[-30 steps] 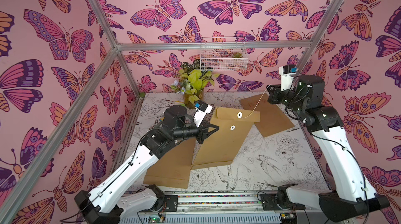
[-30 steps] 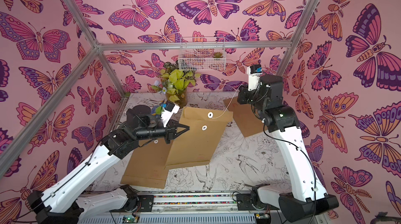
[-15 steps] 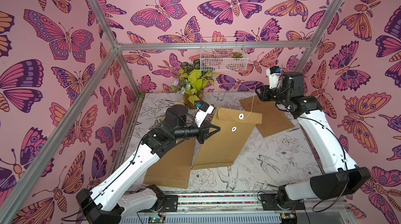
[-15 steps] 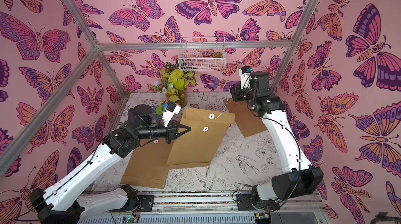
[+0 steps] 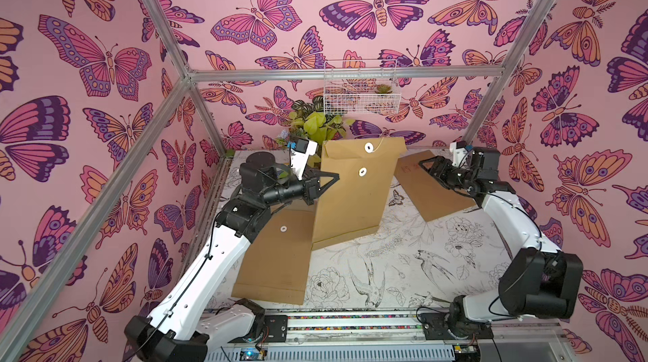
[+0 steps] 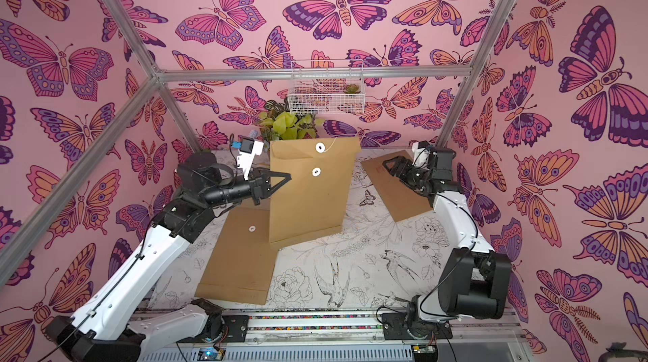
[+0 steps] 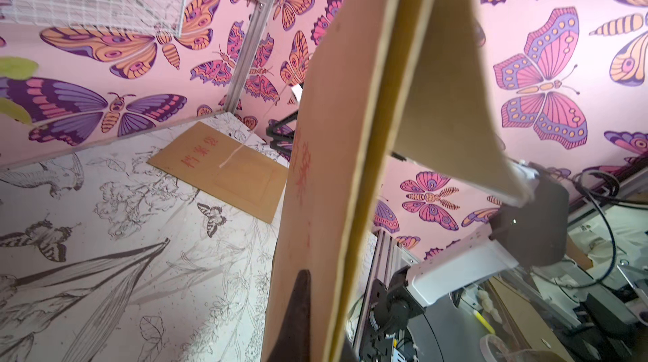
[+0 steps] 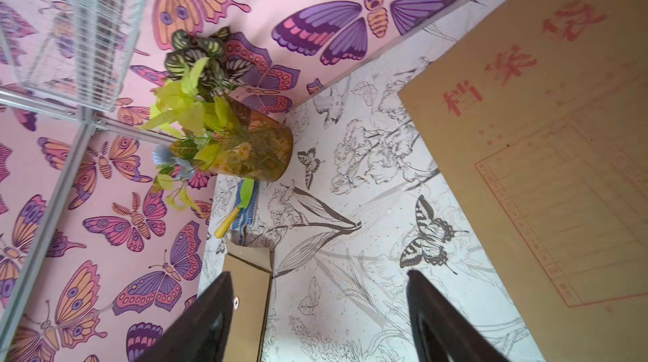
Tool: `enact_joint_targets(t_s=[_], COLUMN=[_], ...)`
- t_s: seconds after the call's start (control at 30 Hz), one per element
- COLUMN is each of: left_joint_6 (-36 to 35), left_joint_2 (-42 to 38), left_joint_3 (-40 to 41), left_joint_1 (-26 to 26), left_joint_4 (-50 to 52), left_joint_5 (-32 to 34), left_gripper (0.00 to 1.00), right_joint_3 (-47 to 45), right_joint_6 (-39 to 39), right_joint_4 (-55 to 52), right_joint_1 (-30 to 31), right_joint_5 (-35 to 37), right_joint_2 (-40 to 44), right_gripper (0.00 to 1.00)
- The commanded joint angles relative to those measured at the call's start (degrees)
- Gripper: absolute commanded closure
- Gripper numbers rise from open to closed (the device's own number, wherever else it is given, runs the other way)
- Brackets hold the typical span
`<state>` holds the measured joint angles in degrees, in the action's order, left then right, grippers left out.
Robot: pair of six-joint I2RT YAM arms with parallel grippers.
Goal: Open the file bag
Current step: Open the file bag, then place the file bag at the file bag.
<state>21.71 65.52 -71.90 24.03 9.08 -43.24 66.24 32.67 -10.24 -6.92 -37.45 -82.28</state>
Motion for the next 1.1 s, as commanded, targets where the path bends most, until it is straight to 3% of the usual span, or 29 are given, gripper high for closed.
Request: enact_joint_targets(t_s=[0.0, 0.17, 0.3, 0.5, 0.77, 1.07], left_joint_6=[2.1, 1.34, 0.83, 2.02, 2.28, -0.3], left_joint_2=[2.05, 6.15, 11.05, 15.66, 15.89, 12.9], left_joint_3=[-5.28, -12.55, -17.99, -24.9, -25.0, -23.37], left_joint_1=[-2.19, -3.51, -3.64, -3.29, -2.59, -2.06], left_joint_4=[-5.38, -5.18, -4.78, -4.91, -4.9, -1.54], left_joint_5=[-3.85, -5.63, -8.59, -16.53, -21.02, -19.43], left_gripper=[1.0, 1.0, 1.0, 1.0, 1.0, 1.0], right_joint_3=[-2.27, -5.38, -3.45, 0.52, 6.17, 8.67], right_joint_6=[4.11, 7.58, 7.15, 7.41, 5.79, 5.4], right_joint_4=[15.46, 28.82, 30.72, 29.64, 27.91, 28.16], right_joint_1=[0.06, 0.63, 2.84, 5.95, 9.86, 10.43], right_joint_5=[-6.68, -10.81, -12.91, -14.53, -15.11, -15.54], right_joint_2=[7.28, 14.58, 17.86, 19.14, 16.42, 13.64], right_gripper=[0.21, 0.16, 0.06, 0.06, 0.09, 0.12])
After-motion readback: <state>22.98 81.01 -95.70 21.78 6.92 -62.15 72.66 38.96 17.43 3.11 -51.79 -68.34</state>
